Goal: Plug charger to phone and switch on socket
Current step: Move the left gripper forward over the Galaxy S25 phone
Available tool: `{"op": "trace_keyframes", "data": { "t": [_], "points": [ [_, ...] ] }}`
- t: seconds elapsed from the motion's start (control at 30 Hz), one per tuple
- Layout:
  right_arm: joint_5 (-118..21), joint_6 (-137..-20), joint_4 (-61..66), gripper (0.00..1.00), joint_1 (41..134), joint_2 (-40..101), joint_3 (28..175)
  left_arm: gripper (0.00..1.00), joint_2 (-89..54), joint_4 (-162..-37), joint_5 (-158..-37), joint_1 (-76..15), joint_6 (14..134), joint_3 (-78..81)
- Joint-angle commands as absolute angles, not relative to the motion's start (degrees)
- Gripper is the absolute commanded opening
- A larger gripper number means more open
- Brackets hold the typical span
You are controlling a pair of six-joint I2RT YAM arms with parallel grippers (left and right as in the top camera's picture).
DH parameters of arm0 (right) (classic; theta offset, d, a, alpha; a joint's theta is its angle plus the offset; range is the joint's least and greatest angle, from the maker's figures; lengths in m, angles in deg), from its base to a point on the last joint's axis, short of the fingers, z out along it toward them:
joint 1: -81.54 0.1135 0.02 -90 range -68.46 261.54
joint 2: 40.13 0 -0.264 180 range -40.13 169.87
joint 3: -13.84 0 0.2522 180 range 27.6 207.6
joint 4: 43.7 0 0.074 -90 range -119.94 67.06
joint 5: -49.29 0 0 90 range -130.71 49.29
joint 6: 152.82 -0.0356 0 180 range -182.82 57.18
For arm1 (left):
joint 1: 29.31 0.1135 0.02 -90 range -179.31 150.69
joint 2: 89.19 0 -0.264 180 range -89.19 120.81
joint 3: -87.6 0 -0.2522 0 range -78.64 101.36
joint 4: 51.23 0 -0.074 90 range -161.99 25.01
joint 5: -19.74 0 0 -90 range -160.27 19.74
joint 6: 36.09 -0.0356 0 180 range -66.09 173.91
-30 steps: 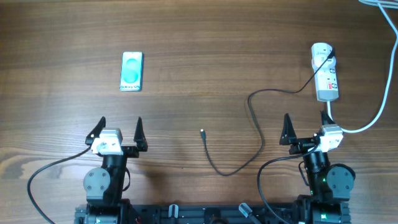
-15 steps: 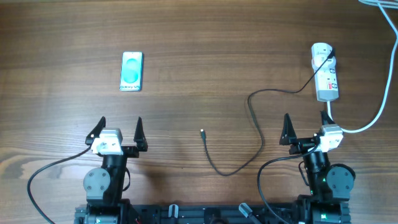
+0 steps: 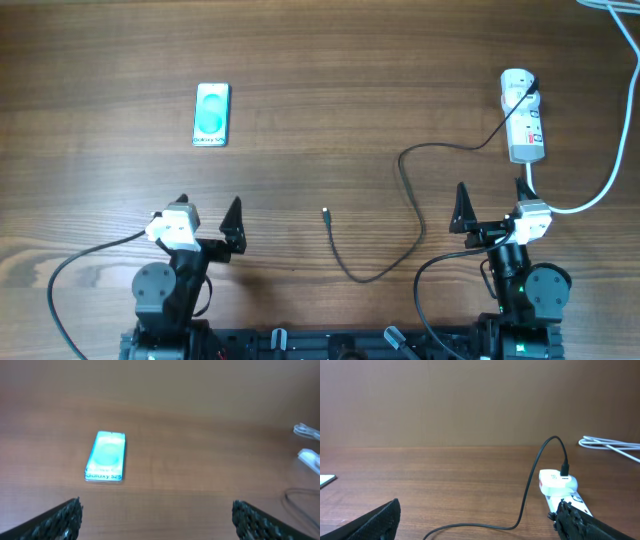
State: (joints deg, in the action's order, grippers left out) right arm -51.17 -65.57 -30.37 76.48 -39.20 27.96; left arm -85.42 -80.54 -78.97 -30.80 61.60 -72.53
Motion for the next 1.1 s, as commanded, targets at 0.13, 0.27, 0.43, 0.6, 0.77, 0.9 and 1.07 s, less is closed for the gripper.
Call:
{"op": "trace_keyframes", "data": {
  "t": [0.13,0.27,0.43,0.6,0.77,0.9,1.07],
  "points": [
    [-50.8,-66.0,-30.7,1.0,76.7,-39.7,27.9,1.0,-71.5,-97.6,-82.1,-30.8,63.8,-48.0],
    [-50.8,-66.0,-30.7,1.0,76.7,-39.7,27.9,1.0,-57.2,-112.9,-85.5,-30.8,63.3,-30.0],
    [-50.8,-66.0,-30.7,1.0,76.7,-39.7,27.9,1.0,-36.2,-131.6,-86.6,-30.9,62.9,-5.4],
    [-50.8,-66.0,-30.7,1.0,76.7,-39.7,27.9,1.0,-19.3,-148.0,-86.8,-30.9,63.0,15.2],
    [-50.8,-66.0,-30.7,1.0,76.7,-39.7,27.9,1.0,-6.7,-159.4,-86.8,-30.8,63.0,27.7],
    [-50.8,-66.0,-30.7,1.0,76.7,-39.7,27.9,1.0,-2.0,-159.2,-86.8,-30.8,63.0,30.2],
    [-50.8,-66.0,-30.7,1.0,76.7,-39.7,27.9,1.0,-1.8,-150.7,-84.1,-30.8,62.9,30.1]
  ]
}}
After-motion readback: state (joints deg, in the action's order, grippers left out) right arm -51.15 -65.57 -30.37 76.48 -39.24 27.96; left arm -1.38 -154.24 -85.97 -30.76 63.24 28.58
